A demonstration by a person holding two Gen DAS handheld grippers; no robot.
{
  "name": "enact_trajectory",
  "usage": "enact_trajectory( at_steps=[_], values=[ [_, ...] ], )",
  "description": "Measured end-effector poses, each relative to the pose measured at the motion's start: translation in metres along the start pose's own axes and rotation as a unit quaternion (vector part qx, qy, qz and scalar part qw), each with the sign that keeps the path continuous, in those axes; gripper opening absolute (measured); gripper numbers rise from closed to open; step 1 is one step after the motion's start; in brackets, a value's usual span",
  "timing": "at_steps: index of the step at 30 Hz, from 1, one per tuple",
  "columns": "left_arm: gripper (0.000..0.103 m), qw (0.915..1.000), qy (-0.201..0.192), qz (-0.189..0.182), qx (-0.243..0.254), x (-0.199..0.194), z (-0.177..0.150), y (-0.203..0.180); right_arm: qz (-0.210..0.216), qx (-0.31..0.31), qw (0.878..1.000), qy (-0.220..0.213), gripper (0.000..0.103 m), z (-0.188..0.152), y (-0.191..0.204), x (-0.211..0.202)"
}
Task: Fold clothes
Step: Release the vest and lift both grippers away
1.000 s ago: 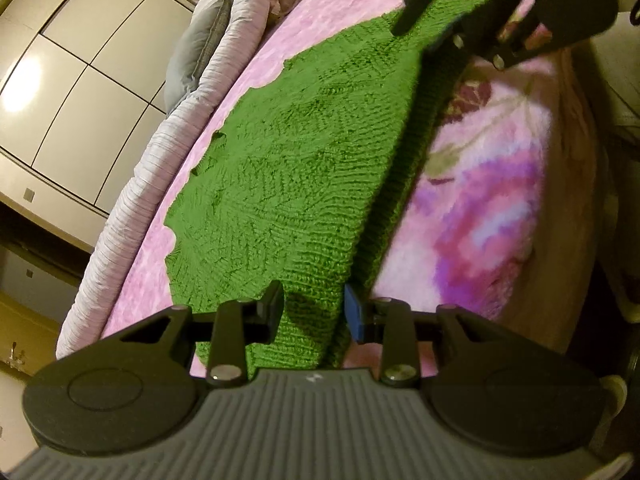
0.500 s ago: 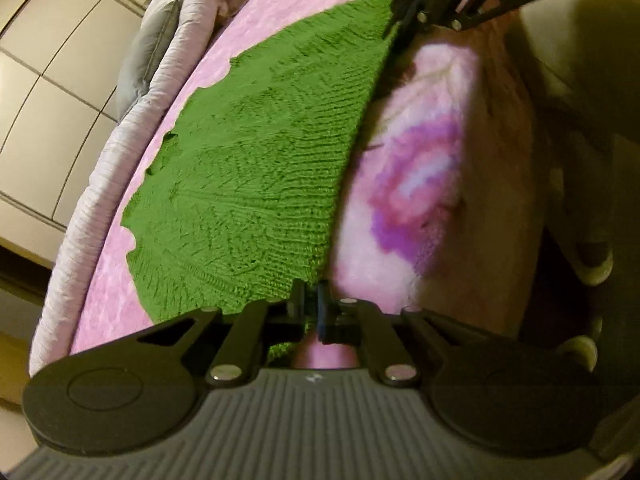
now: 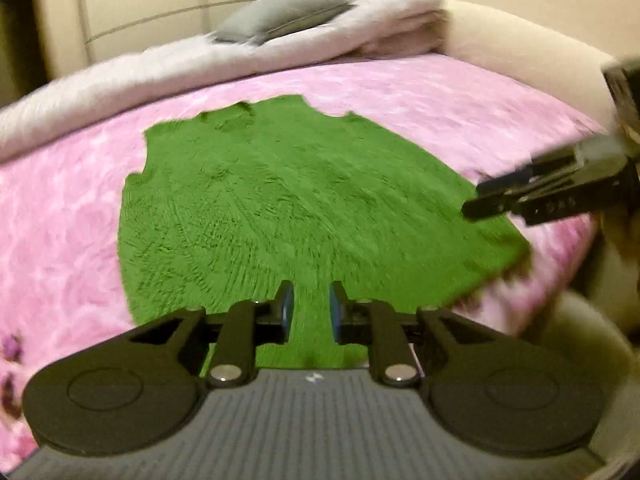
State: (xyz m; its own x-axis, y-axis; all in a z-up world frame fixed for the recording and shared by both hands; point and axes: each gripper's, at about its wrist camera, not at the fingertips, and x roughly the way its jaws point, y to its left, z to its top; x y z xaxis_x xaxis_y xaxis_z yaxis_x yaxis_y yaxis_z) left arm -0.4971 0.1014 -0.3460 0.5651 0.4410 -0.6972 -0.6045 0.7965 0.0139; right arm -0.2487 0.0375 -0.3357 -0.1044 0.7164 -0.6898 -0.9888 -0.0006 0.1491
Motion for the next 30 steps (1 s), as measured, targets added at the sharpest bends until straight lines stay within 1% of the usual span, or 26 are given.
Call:
enact_trajectory(
  at_steps=[2, 3, 7, 9, 11, 12, 14, 16, 18, 19, 20, 22, 23, 24, 26, 28, 30],
  values=[
    [0.015, 0.9991, 0.022, 0.023, -0.027, 0.024, 0.001, 0.002, 0.001, 0.058, 0.998, 0.006, 0.043, 0.007, -0.007, 0.023],
    [0.016, 0.9988, 0.026, 0.03, -0.029, 0.023, -0.004, 0.004, -0.012, 0.06, 0.998, 0.015, 0.043, 0.006, -0.009, 0.033],
    [0.015, 0.9973, 0.037, 0.057, -0.029, 0.01, -0.028, 0.014, -0.056, -0.015, 0.998, 0.023, 0.042, -0.023, -0.009, 0.037],
    [0.014, 0.9962, 0.042, 0.07, -0.028, 0.003, -0.041, 0.02, -0.054, -0.01, 0.998, 0.023, 0.042, -0.037, -0.023, 0.023],
    [0.014, 0.995, 0.047, 0.084, -0.028, -0.004, -0.053, 0.025, -0.039, 0.013, 0.999, 0.025, 0.042, -0.047, -0.035, 0.01],
    [0.014, 0.9944, 0.054, 0.088, -0.023, -0.005, -0.05, 0.025, -0.034, 0.018, 0.999, 0.028, 0.042, -0.046, -0.038, 0.004],
    [0.013, 0.9945, 0.041, 0.094, -0.022, -0.008, -0.037, 0.024, -0.031, 0.017, 0.999, 0.038, 0.042, -0.039, -0.035, -0.003],
    [0.013, 0.9945, 0.026, 0.099, -0.023, -0.01, -0.024, 0.024, -0.042, 0.02, 0.999, 0.016, 0.042, -0.026, -0.033, -0.007],
    [0.013, 0.9932, 0.036, 0.105, -0.036, -0.003, -0.022, 0.026, -0.04, 0.023, 0.999, -0.014, 0.042, -0.013, -0.033, -0.004],
    [0.013, 0.9924, 0.041, 0.108, -0.042, 0.002, -0.022, 0.028, -0.038, 0.023, 0.999, -0.015, 0.042, -0.009, -0.034, 0.003],
    [0.014, 0.9915, 0.047, 0.111, -0.049, 0.006, -0.022, 0.029, -0.039, 0.023, 0.999, -0.011, 0.042, -0.007, -0.035, 0.013],
    [0.015, 0.9895, 0.058, 0.117, -0.062, 0.015, -0.022, 0.032, -0.062, 0.027, 0.997, 0.028, 0.042, -0.012, -0.038, 0.031],
    [0.016, 0.9884, 0.064, 0.119, -0.069, 0.019, -0.022, 0.034, -0.066, 0.027, 0.997, 0.027, 0.042, -0.018, -0.039, 0.03],
    [0.016, 0.9876, 0.07, 0.121, -0.073, 0.016, -0.024, 0.033, -0.07, 0.026, 0.997, 0.026, 0.042, -0.024, -0.041, 0.029],
    [0.015, 0.9852, 0.086, 0.127, -0.077, 0.006, -0.03, 0.029, -0.081, 0.032, 0.995, 0.038, 0.042, -0.032, -0.041, 0.018],
    [0.015, 0.9827, 0.096, 0.141, -0.072, -0.004, -0.034, 0.023, -0.09, 0.045, 0.994, 0.047, 0.042, -0.038, -0.041, 0.006],
    [0.015, 0.98, 0.106, 0.155, -0.067, -0.013, -0.036, 0.015, -0.106, 0.043, 0.992, 0.058, 0.042, -0.042, -0.035, -0.002]
  ],
)
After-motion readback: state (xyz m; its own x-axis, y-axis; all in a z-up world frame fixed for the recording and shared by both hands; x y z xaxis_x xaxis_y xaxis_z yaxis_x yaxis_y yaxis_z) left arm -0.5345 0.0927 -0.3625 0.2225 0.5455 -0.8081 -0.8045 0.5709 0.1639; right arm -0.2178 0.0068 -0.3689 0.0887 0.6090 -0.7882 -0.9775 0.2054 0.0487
